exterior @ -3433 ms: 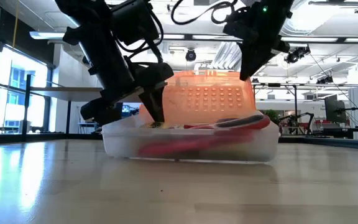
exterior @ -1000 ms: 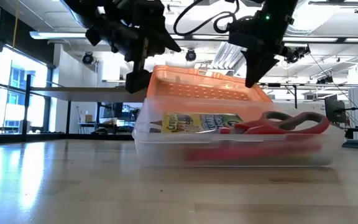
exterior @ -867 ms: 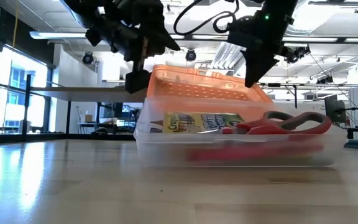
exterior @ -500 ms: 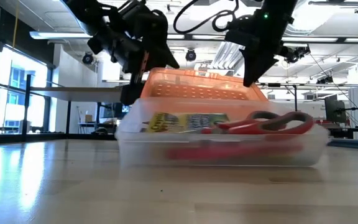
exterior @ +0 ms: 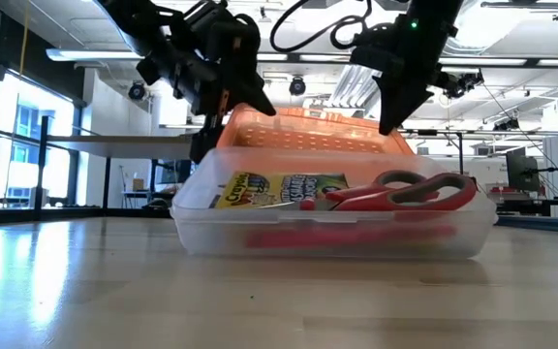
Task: Pack school essentials
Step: Close the supply box
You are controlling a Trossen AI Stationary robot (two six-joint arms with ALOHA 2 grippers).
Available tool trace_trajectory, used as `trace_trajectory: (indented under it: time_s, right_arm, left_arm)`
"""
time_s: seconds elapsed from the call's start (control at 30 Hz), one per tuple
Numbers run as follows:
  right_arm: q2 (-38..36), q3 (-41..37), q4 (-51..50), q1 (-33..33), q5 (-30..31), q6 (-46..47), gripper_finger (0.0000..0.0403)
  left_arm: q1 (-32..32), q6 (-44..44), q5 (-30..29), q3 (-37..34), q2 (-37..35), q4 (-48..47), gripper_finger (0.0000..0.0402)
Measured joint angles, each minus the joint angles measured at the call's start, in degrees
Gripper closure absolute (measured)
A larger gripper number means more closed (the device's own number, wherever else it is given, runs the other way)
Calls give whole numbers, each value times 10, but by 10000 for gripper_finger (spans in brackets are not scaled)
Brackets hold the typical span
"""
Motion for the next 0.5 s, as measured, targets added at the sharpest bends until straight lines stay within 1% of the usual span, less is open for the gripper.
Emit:
trace_trajectory:
  time_s: [0.13,0.23,0.33,0.5]
  right_arm:
    - [0,0,0,0,-8,-1,402]
    - [0,0,0,0,-12,-1,398]
    - [0,0,0,0,-13,1,385]
    - [0,0,0,0,-15,3,352]
  left_arm:
    - [0,5,-9,0,0,-1,140]
    - [0,11,-29,0,0,-6,163]
    - [0,16,-32,0,0,-10,189]
    - [0,18,-34,0,0,-10,235]
